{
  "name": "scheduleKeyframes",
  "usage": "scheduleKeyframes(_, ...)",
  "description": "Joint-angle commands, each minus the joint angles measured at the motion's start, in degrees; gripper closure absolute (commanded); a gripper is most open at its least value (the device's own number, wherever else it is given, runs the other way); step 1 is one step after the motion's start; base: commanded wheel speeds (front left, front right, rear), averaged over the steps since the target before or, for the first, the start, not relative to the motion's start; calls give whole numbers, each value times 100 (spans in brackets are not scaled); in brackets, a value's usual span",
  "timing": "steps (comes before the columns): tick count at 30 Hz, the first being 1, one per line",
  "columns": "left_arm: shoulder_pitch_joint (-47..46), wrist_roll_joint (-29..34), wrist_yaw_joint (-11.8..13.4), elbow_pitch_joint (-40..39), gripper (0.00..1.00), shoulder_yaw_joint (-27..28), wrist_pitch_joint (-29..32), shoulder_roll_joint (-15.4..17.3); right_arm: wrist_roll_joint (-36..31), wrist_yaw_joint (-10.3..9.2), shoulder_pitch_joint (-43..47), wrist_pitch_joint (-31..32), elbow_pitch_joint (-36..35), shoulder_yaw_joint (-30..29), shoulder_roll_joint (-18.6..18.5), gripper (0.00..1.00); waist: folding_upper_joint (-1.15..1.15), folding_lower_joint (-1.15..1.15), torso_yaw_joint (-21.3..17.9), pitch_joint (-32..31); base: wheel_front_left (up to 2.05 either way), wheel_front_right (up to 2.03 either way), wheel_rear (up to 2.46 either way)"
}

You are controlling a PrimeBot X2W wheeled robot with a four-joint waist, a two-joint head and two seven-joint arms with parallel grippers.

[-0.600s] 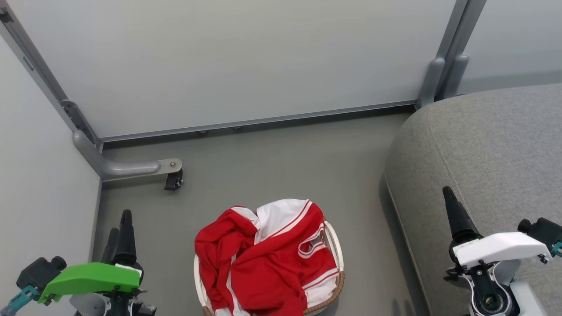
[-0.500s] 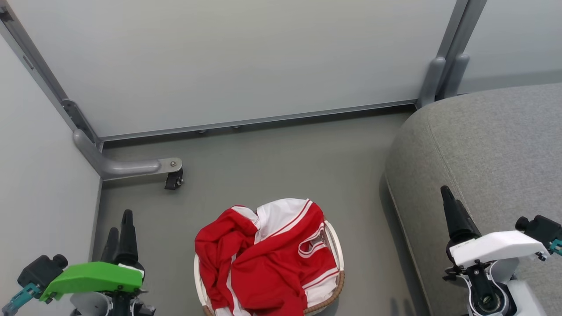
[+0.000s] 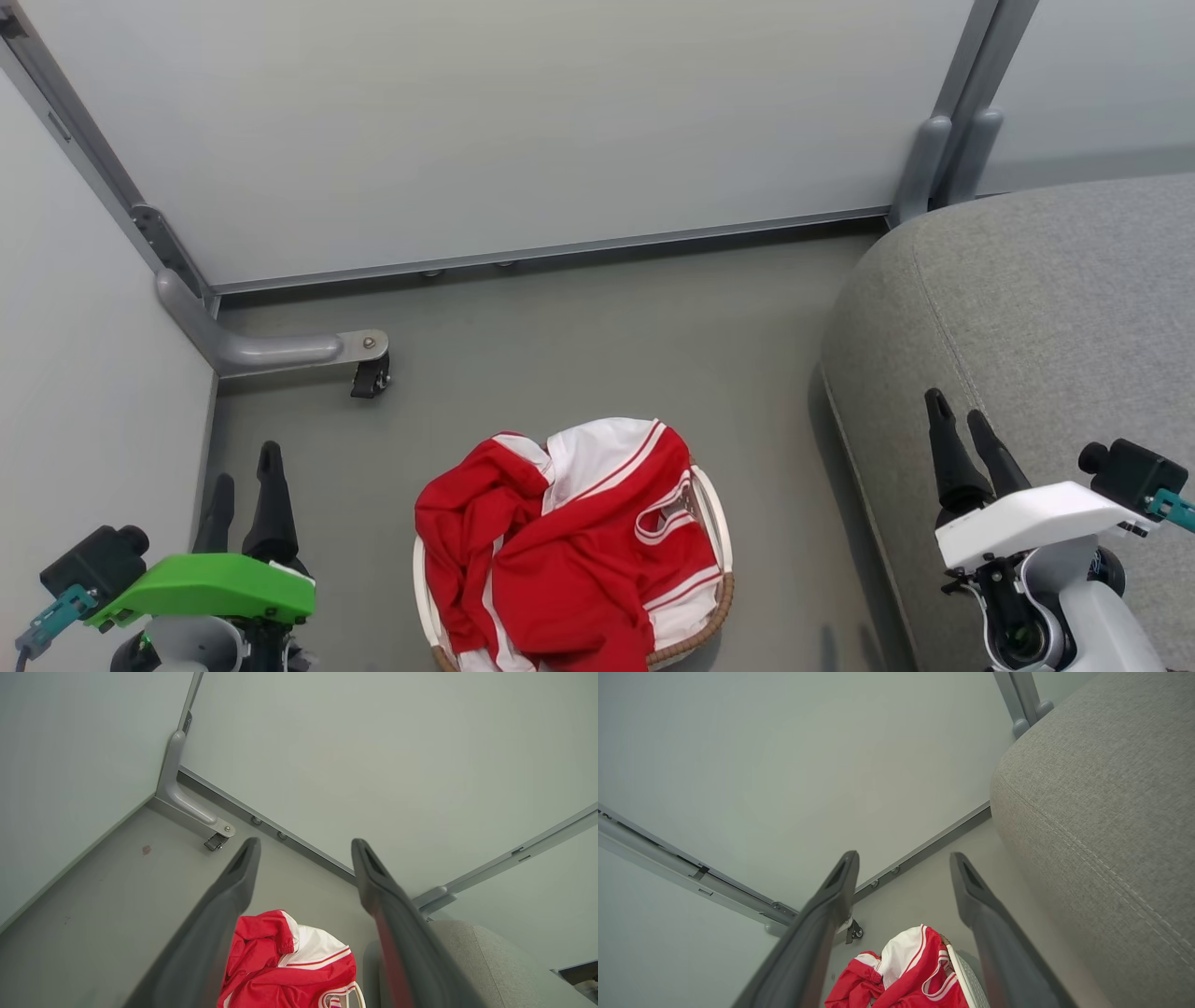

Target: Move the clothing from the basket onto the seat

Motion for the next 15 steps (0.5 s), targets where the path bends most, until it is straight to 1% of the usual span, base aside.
scheduleKeyframes(1, -171, 205, 21, -33, 0, -8, -65, 80, -225, 2, -176, -74, -44, -2, -57, 0, 0, 0, 0, 0, 0, 0, 0)
scheduleKeyframes(15, -126, 1175, 18, 80, 0, -100, -305, 82, -1267, 2, -113, -312, 16, 53, -48, 0, 0, 0, -12, -48, 0, 0, 0)
